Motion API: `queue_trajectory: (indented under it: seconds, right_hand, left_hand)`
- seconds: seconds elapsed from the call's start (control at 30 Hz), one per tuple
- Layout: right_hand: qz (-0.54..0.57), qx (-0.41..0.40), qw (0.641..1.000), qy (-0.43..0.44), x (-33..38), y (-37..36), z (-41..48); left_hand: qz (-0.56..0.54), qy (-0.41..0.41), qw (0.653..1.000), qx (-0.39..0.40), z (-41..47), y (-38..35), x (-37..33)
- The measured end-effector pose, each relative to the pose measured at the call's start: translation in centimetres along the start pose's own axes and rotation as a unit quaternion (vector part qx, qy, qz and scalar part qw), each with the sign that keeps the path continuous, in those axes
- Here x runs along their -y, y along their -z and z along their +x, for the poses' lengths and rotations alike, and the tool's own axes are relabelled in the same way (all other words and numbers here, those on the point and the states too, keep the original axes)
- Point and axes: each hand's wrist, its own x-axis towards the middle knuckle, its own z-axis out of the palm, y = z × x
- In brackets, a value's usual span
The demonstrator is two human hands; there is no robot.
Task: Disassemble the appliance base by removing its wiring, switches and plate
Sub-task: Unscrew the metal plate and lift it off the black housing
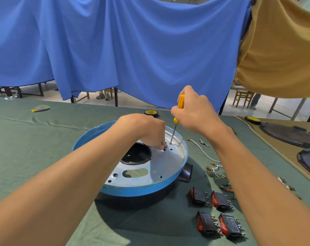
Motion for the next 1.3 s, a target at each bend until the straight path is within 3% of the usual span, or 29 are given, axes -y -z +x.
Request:
queue_trajectory:
  seconds: [0.27,0.47,0.67,1.13,1.3]
  right_hand:
    - [-0.059,-0.024,0.998,0.027,0.0,0.0,-0.5]
    - [-0.027,0.014,0.999,0.010,0.0,0.5,-0.2]
    - [-0.044,-0.007,0.999,0.009,0.0,0.5,-0.2]
    - [-0.026,0.009,1.000,-0.006,0.1,0.7,-0.2]
    - [-0.100,-0.053,0.994,0.005,0.2,0.2,-0.6]
  left_hand:
    - [0.001,0.007,1.000,-0.006,-0.1,0.2,-0.2]
    - [-0.007,0.007,1.000,0.003,0.2,0.1,-0.2]
    - [-0.008,0.009,1.000,0.000,0.1,0.1,-0.2]
    - [0.026,0.035,0.997,-0.068,-1.3,-2.5,-0.9]
    - [0.015,0.027,0.997,-0.068,-1.4,-2.8,-0.8]
